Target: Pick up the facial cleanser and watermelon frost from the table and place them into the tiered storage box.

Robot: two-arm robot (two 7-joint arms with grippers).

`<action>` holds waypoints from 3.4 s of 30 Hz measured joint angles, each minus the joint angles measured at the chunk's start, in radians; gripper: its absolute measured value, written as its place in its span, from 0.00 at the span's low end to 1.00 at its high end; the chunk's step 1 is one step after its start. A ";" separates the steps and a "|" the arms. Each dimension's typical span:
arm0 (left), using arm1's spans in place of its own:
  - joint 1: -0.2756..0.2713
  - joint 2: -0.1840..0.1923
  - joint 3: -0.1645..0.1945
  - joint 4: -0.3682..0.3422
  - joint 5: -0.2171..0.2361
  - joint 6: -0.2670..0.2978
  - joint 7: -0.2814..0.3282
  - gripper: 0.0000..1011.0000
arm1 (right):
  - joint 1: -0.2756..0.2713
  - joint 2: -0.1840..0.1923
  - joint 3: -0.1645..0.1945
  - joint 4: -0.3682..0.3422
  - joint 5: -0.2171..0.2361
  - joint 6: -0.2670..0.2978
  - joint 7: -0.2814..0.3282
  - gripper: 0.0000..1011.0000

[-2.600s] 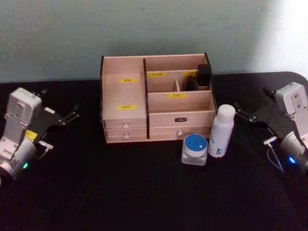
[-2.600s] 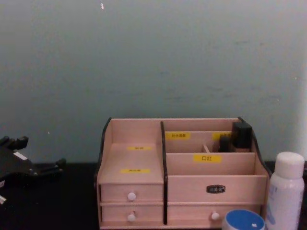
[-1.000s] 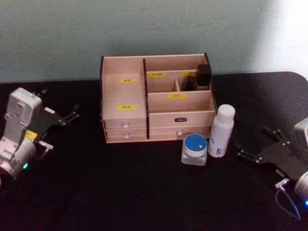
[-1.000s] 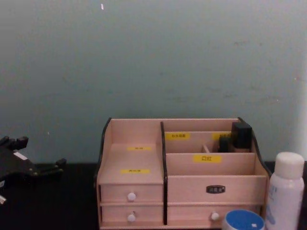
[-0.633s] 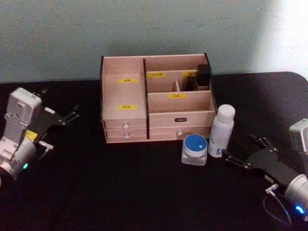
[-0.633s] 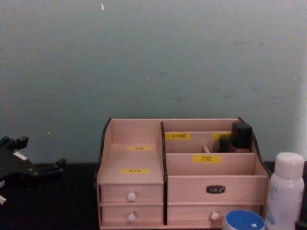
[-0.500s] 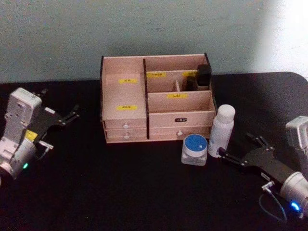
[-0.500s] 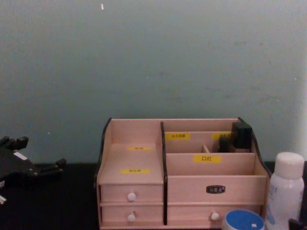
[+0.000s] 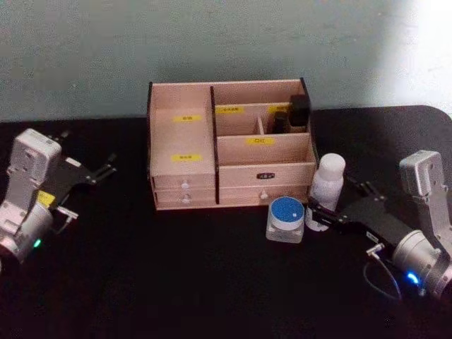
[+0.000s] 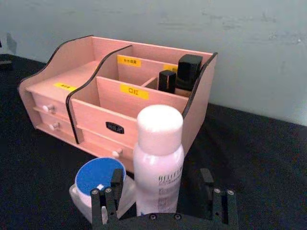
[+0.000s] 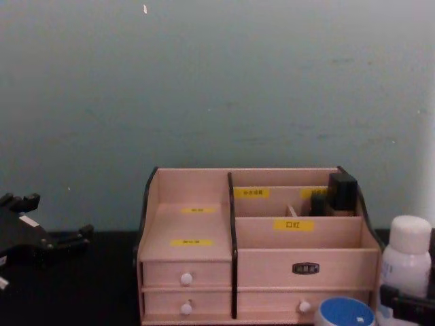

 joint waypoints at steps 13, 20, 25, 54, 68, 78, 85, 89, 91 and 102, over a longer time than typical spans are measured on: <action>0.000 0.000 0.000 0.000 0.000 0.000 0.000 0.99 | 0.038 -0.038 0.015 0.038 -0.039 -0.022 0.036 0.99; 0.000 0.000 0.000 0.000 0.000 0.000 0.000 0.99 | 0.038 -0.047 0.021 0.040 -0.059 -0.019 0.041 0.99; 0.000 0.000 0.000 0.000 0.000 0.000 0.000 0.99 | 0.038 -0.046 0.021 0.040 -0.059 -0.019 0.041 0.99; 0.000 0.000 0.000 0.000 0.000 0.000 0.000 0.99 | 0.038 -0.045 0.021 0.039 -0.054 -0.020 0.041 0.59; 0.000 0.000 0.000 0.000 0.000 0.000 0.000 0.99 | 0.015 -0.045 0.063 -0.032 -0.058 0.009 0.069 0.59; 0.000 0.000 0.000 0.000 0.000 0.000 0.000 0.99 | 0.020 -0.046 0.116 -0.120 -0.018 0.047 0.103 0.58; 0.000 0.000 0.000 0.000 0.000 0.000 0.000 0.99 | 0.076 -0.057 0.109 -0.106 -0.010 0.050 0.126 0.59; 0.000 0.000 0.000 0.000 0.000 0.000 0.000 0.99 | 0.126 -0.071 0.087 -0.067 -0.010 0.051 0.141 0.59; 0.000 0.000 0.000 0.000 0.000 0.000 0.000 0.99 | 0.145 -0.076 0.077 -0.050 -0.013 0.050 0.146 0.59; 0.000 0.000 0.000 0.000 0.000 0.000 0.000 0.99 | 0.301 -0.132 0.005 0.090 -0.044 0.014 0.185 0.58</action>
